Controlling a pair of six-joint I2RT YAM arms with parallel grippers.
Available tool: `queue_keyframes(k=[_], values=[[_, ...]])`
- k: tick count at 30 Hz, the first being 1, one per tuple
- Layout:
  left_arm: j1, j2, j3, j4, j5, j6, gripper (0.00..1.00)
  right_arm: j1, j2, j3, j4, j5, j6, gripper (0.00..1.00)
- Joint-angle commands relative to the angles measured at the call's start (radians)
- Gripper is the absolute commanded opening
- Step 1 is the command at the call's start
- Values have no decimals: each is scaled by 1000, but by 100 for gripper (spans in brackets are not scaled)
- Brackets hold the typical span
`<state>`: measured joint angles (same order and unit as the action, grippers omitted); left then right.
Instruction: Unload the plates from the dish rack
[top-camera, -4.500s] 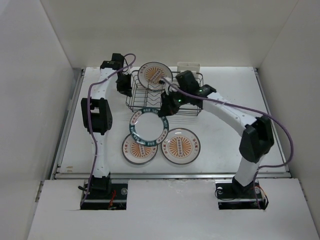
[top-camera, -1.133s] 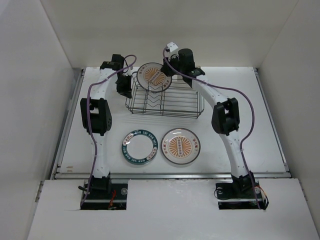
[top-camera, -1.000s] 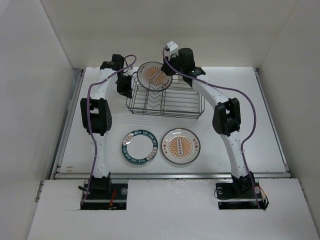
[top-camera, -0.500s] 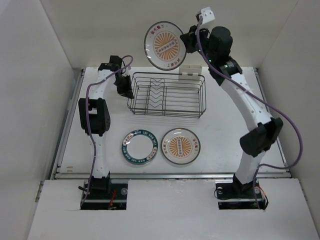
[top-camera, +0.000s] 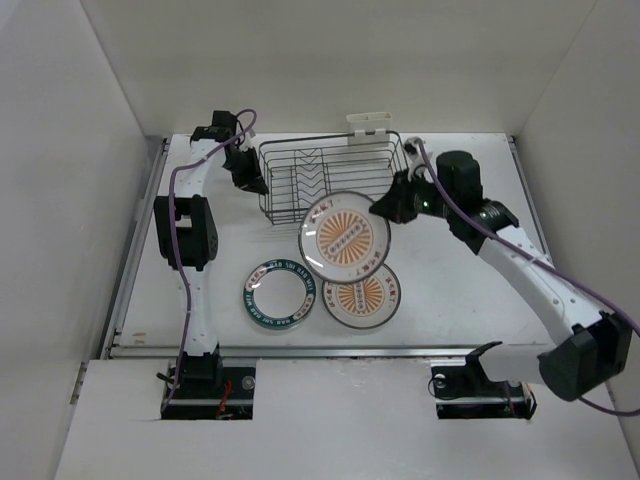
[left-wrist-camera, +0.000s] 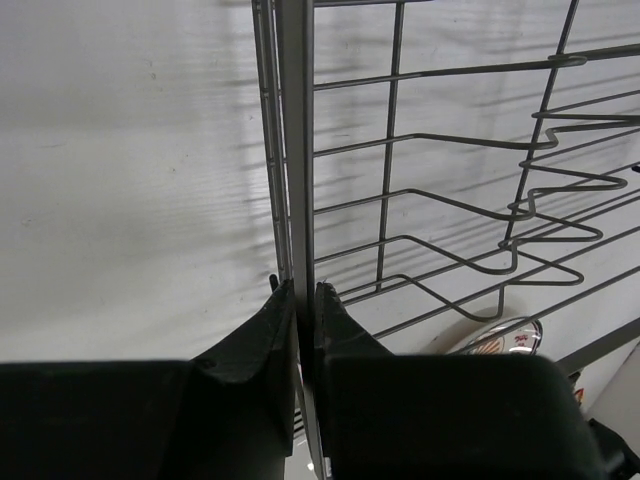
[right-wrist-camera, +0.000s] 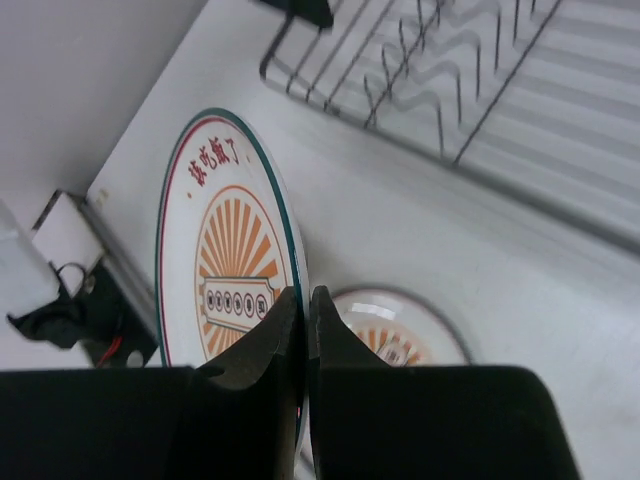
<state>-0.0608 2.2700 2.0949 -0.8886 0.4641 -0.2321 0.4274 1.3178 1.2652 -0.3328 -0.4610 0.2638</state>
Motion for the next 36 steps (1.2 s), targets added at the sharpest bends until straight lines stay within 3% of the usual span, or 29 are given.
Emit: queue_keyframes(k=[1, 5, 10, 13, 23, 28, 31, 32, 33, 36], values=[[22, 26, 66, 20, 122, -49, 0, 5, -130, -137, -17, -59, 107, 0], [22, 57, 129, -42, 122, 23, 0, 5, -201, -381, 7, -24, 126, 0], [22, 89, 192, -115, 122, 103, 0, 5, -223, -538, 83, 54, 156, 0], [22, 77, 173, -124, 122, 134, 0, -16, -192, -558, 121, 116, 157, 0], [22, 17, 132, -115, 68, 198, 0, -27, 14, -589, 253, 85, 175, 0], [13, 8, 123, -124, 68, 198, 0, -36, 112, -544, 154, 165, 166, 0], [13, -1, 123, -124, 68, 217, 0, -36, 124, -533, 123, 156, 157, 12], [4, -1, 123, -124, 68, 217, 0, -36, 124, -524, 123, 147, 157, 26], [4, -1, 123, -124, 68, 217, 0, -36, 124, -514, 123, 134, 157, 30], [4, -1, 123, -124, 68, 226, 0, -36, 115, -501, 84, 157, 157, 36]])
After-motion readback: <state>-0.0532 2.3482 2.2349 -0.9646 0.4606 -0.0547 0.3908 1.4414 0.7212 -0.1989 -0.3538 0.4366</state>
